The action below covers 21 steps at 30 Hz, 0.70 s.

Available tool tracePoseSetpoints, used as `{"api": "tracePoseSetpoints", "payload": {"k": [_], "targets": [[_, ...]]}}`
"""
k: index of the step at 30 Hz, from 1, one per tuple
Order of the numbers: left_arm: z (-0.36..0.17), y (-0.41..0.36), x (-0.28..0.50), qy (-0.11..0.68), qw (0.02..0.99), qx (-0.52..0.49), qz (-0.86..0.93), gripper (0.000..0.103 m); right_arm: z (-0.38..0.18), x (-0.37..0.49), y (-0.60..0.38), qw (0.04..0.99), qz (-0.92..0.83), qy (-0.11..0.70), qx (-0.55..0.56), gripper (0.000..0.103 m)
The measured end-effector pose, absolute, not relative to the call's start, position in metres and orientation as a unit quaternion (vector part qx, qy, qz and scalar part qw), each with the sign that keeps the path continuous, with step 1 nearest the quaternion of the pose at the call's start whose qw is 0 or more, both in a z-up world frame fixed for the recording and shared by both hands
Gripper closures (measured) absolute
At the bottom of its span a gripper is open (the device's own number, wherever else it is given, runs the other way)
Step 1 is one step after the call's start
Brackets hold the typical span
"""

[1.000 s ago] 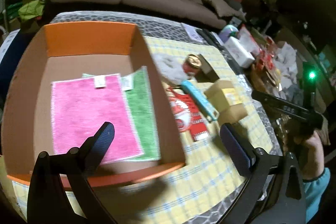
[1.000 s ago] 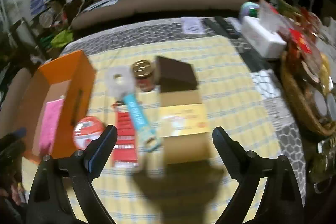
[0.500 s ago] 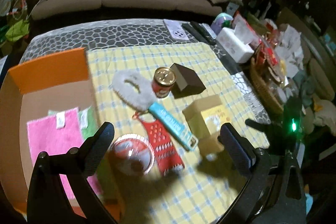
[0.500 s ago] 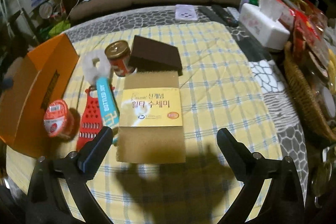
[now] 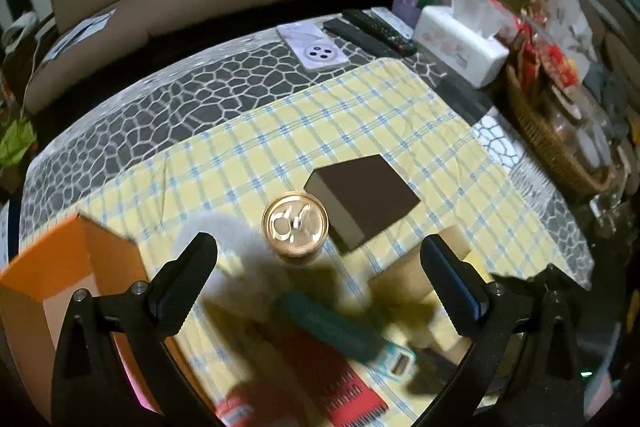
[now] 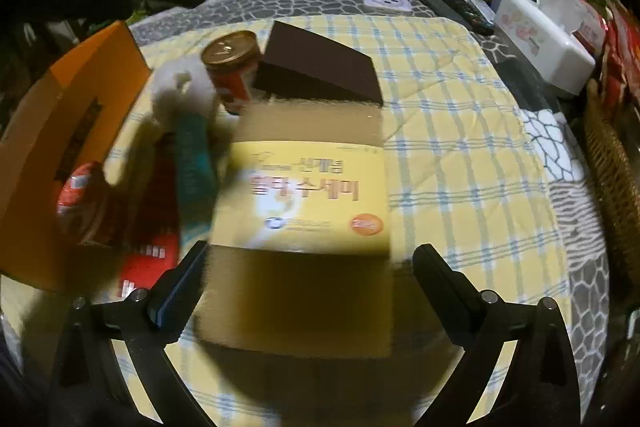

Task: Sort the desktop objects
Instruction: 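Grasp the yellow-labelled sponge block with the right tool while the left tool grasps the brown sanding sponge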

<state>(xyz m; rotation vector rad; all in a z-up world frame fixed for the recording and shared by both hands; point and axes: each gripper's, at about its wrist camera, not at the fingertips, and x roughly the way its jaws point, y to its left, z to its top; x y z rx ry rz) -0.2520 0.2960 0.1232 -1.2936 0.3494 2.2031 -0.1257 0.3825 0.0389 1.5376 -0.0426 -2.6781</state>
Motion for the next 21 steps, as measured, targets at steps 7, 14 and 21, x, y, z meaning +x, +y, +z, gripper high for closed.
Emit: {"api": "tracePoseSetpoints", "payload": {"k": [7,14,21], "targets": [[0.098,0.33,-0.274,0.211,0.313,-0.478,0.793,0.001,0.04,-0.124,0.413,0.051,-0.857,-0.094,0.503,0.026],[0.087,0.362,-0.272,0.286,0.353,-0.446,0.771,0.001,0.057,-0.111,0.459,0.001,-0.866,-0.12,0.486,0.026],[0.061,0.394,-0.264,0.365,0.361,-0.441,0.736,0.001,0.06,-0.102,0.496,-0.023,-0.865,-0.177,0.469,0.026]]}}
